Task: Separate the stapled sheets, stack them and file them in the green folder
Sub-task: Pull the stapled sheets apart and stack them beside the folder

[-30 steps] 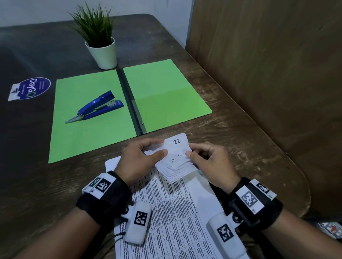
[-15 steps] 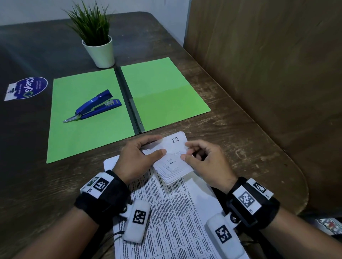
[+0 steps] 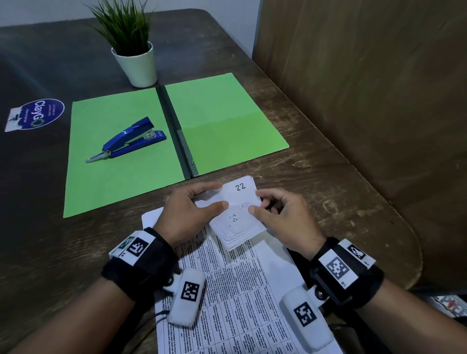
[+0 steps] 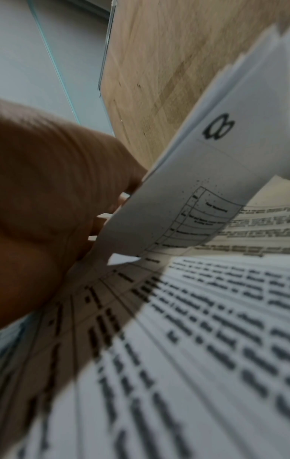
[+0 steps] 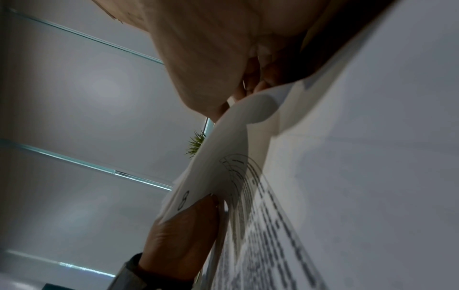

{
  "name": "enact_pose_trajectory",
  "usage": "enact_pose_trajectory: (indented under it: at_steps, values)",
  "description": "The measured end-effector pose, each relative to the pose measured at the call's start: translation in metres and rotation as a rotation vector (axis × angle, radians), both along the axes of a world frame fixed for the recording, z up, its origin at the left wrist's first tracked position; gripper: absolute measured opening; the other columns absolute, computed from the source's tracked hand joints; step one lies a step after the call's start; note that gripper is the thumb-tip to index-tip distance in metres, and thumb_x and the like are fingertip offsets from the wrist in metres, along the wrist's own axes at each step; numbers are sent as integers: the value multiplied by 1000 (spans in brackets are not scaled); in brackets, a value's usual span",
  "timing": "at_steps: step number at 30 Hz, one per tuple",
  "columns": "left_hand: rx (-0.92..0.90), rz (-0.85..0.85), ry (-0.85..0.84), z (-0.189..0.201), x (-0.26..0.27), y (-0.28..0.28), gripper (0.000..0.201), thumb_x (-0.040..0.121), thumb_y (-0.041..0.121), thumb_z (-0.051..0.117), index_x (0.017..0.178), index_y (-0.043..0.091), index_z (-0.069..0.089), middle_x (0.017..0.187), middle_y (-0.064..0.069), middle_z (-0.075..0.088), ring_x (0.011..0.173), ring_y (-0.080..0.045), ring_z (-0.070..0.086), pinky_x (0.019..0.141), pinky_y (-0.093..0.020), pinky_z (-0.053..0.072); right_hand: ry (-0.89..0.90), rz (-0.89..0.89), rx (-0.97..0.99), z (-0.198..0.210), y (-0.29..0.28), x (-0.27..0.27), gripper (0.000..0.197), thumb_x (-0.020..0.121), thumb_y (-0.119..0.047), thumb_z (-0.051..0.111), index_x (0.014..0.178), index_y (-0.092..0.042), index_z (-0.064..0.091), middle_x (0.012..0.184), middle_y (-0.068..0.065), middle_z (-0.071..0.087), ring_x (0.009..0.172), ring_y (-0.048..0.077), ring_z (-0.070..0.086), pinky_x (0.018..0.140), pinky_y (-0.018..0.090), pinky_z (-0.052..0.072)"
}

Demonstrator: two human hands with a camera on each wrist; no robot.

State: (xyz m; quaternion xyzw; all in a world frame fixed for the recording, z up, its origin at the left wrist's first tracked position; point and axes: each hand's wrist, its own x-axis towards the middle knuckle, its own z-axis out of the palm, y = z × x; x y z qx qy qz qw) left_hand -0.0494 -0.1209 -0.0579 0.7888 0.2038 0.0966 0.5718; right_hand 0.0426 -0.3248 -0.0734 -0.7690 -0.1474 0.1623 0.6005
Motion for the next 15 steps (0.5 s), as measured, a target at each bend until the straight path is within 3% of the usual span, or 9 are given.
enact_pose_trajectory:
  at_steps: [5,10,13,15]
  values:
    - [-11,-6,-2,2,-2,0,37,75,25,87,106,41,73,116,18,71,111,-3,65,100,-40,54,50,41,14,1,-2,2,21,73,-27,85,90,-26,72,72,-9,55,56,10,45,56,27,41]
    - [-33,-18,-40,1,-1,0,38,77,20,86,107,41,74,112,16,74,106,-5,68,95,-37,57,-80,76,-10,5,0,3,18,79,-16,83,72,-31,75,73,-11,59,56,7,51,54,24,41]
    - [3,-33,-74,0,-1,0,30,78,23,85,101,39,76,107,17,75,100,-3,69,86,-27,55,-108,114,-30,8,-2,2,16,80,-16,82,71,-27,76,73,-16,57,59,6,49,58,28,42]
    - [15,-37,-100,0,0,-1,16,75,32,83,90,36,78,99,16,76,92,-2,68,75,-18,50,-107,139,-16,9,-2,2,11,81,-20,81,72,-24,76,74,-10,57,60,9,48,58,30,42]
